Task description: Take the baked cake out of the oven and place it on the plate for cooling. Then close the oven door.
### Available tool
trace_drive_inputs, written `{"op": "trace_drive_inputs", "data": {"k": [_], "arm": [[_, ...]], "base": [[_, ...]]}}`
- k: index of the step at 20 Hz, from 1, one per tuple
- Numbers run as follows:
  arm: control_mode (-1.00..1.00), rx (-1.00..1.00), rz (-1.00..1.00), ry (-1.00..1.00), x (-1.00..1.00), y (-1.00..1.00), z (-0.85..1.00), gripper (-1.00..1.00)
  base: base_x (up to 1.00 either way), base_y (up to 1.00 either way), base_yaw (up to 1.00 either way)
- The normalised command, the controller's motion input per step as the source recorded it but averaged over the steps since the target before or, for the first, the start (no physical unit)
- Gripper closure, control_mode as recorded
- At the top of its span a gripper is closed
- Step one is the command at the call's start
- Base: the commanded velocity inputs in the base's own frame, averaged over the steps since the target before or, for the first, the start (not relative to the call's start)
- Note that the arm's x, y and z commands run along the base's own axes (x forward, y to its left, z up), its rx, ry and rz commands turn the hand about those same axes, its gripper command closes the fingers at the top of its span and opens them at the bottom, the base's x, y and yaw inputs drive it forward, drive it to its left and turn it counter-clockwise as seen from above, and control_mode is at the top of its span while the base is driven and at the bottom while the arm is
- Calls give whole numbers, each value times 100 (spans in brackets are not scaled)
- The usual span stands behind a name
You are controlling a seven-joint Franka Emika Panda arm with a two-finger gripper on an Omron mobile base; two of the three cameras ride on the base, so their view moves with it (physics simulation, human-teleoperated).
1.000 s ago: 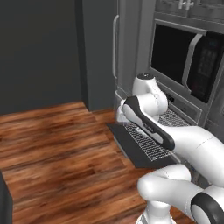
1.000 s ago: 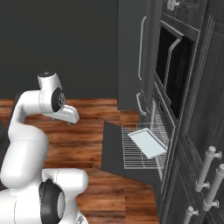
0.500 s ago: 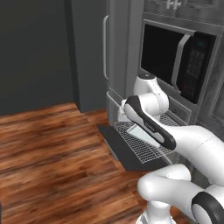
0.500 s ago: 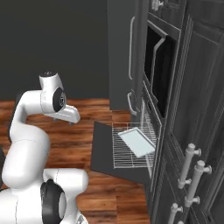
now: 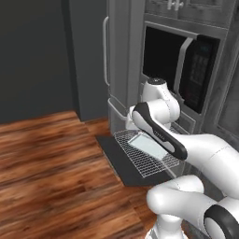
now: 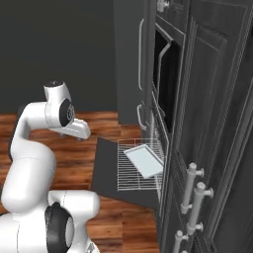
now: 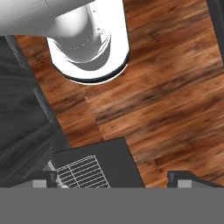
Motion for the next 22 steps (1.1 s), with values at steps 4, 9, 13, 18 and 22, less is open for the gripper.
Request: {"op": "trace_drive_inputs", "data": {"k": [4, 9, 13, 18, 22], "arm": [[100, 0, 0, 0, 0, 0, 0, -100], [100, 0, 0, 0, 0, 0, 0, -100], [100, 0, 0, 0, 0, 0, 0, -100], [100, 0, 0, 0, 0, 0, 0, -100], [100, 0, 0, 0, 0, 0, 0, -100]], "base": [[37, -31, 0], [43, -16, -5], [28, -13, -14], [13, -21, -18], [26, -13, -14]]}}
